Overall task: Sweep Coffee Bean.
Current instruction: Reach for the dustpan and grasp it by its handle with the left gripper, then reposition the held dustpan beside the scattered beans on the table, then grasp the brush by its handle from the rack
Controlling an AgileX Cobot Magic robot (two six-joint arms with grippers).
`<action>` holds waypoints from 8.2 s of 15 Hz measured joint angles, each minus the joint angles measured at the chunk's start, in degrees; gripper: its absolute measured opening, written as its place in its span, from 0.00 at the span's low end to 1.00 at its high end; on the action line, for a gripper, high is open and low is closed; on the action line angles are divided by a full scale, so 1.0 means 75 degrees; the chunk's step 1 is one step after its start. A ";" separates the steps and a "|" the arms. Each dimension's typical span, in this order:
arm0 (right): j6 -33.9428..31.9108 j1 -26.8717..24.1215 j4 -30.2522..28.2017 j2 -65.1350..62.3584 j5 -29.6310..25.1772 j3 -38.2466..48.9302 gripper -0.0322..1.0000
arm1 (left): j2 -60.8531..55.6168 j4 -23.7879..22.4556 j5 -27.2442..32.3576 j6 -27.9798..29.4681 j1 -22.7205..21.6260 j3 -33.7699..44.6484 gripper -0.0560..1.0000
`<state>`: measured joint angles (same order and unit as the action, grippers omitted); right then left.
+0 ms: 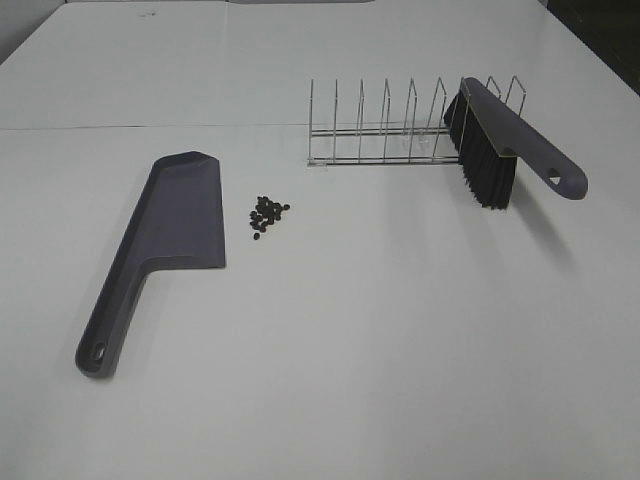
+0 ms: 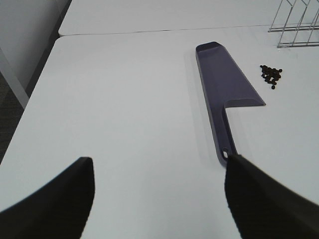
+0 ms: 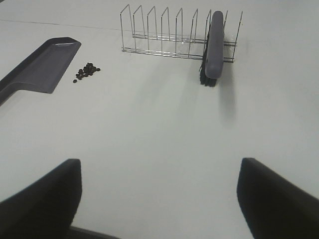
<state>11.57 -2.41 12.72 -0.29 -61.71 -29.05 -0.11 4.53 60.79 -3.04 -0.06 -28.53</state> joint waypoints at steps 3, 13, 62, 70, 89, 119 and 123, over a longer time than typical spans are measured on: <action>0.0000 0.0000 0.0000 0.0000 0.0000 0.0000 0.73 | 0.0000 0.0000 0.0000 0.0000 0.0000 0.0000 0.68; 0.0000 0.0000 0.0000 0.0000 0.0000 0.0000 0.73 | 0.0000 0.0000 0.0000 0.0000 0.0000 0.0000 0.68; 0.0000 0.0000 0.0000 0.0000 0.0000 0.0000 0.73 | 1.3422 0.0550 -0.1207 0.1673 0.2086 -0.4927 0.68; 0.0000 0.0000 0.0000 0.0000 0.0000 0.0000 0.73 | 1.5011 0.0351 -0.1757 0.2063 0.2452 -0.5149 0.68; 0.0000 0.0000 0.0000 0.0000 0.0000 0.0000 0.73 | 1.5325 -0.0023 -0.2170 0.2636 0.2490 -0.5233 0.35; 0.0795 0.0000 0.0420 1.3155 0.3422 -0.7403 0.73 | 1.4576 -0.0092 -0.2055 0.2574 0.2490 -0.5233 0.35; 0.0795 0.0344 0.0015 1.5180 0.3018 -0.9160 0.65 | 1.4576 -0.0069 -0.2040 0.2574 0.2490 -0.5233 0.35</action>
<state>17.53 0.17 12.83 113.56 -39.08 -97.75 109.21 4.01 45.49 16.27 18.62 -67.78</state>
